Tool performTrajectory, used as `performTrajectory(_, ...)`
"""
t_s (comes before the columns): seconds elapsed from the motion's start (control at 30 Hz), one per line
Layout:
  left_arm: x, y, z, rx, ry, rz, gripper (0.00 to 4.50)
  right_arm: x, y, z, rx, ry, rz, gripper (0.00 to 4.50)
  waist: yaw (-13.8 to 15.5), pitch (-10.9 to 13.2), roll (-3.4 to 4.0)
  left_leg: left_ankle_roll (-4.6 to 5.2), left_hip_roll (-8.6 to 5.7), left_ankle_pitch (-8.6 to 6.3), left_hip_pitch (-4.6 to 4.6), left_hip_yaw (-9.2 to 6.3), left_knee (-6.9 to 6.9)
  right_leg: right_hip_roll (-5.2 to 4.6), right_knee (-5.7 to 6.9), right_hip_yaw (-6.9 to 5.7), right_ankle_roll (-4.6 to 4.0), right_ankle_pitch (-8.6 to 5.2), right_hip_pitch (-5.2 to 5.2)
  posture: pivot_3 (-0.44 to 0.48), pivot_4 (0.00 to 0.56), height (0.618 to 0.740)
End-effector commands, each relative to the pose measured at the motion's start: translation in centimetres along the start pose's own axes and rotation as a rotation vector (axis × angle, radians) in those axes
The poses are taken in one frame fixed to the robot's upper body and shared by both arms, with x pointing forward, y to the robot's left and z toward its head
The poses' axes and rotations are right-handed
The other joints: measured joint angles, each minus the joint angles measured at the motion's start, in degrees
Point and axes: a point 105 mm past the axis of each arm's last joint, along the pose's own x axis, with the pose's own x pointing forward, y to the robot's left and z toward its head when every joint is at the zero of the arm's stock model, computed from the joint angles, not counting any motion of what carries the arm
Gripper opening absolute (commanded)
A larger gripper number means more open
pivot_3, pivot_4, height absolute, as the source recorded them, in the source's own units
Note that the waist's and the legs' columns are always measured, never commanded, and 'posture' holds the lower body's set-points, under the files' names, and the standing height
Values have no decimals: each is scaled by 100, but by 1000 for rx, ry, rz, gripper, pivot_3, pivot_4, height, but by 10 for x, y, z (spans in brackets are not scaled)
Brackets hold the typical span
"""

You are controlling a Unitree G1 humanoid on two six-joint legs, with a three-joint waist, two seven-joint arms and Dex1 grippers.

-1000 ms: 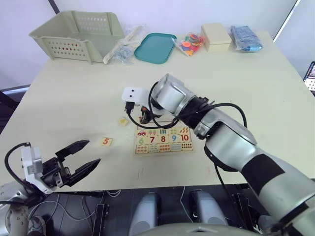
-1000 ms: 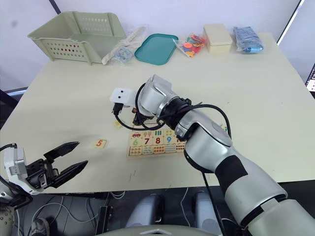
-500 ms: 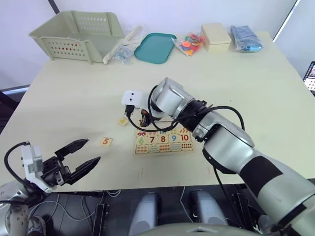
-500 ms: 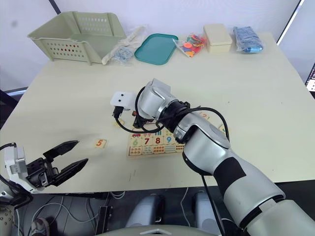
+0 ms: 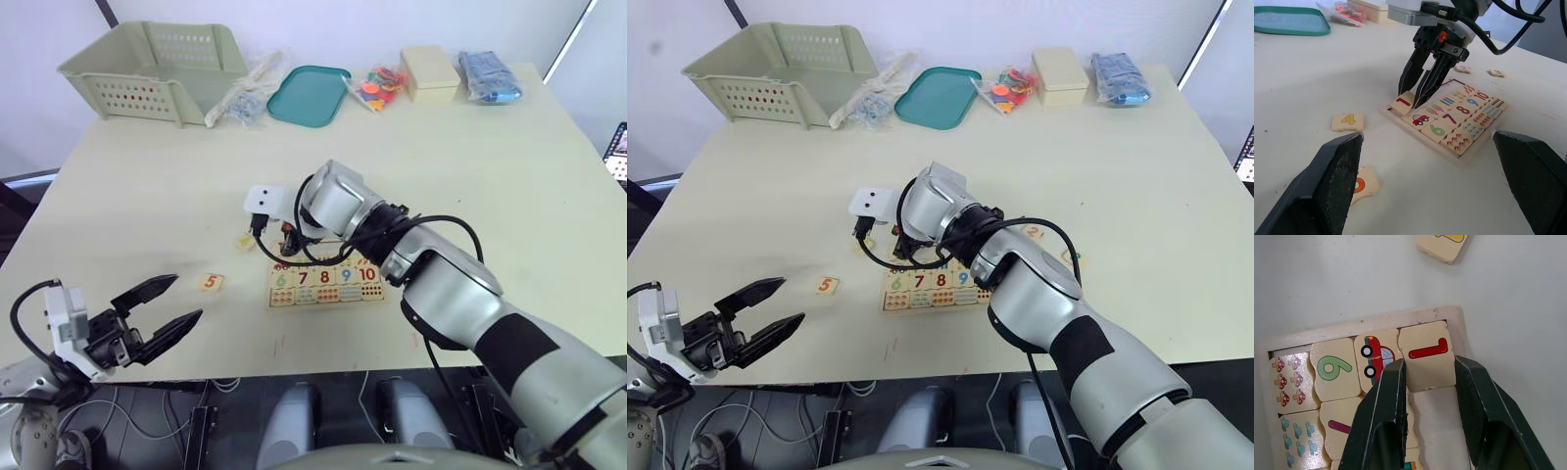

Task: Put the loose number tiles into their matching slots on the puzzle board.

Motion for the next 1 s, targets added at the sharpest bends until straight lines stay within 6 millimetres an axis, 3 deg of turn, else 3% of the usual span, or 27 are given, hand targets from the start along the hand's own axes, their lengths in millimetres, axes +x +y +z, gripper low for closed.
performTrajectory(0.03, 0, -3, 6, 16, -18, -6, 4500, -2, 1, 9, -20, -32, -1, 886, 0, 0, 0, 0, 0, 0, 0, 0, 0, 0, 0, 0, 0, 0, 0, 0, 150, 740)
performTrajectory(1.0, 1, -5, 7, 11, -18, 1, 4500, 7, 5, 4, -30, -25, 15, 886, 2, 0, 0, -1, 0, 0, 0, -1, 0, 1, 0, -1, 0, 0, 0, 0, 150, 740)
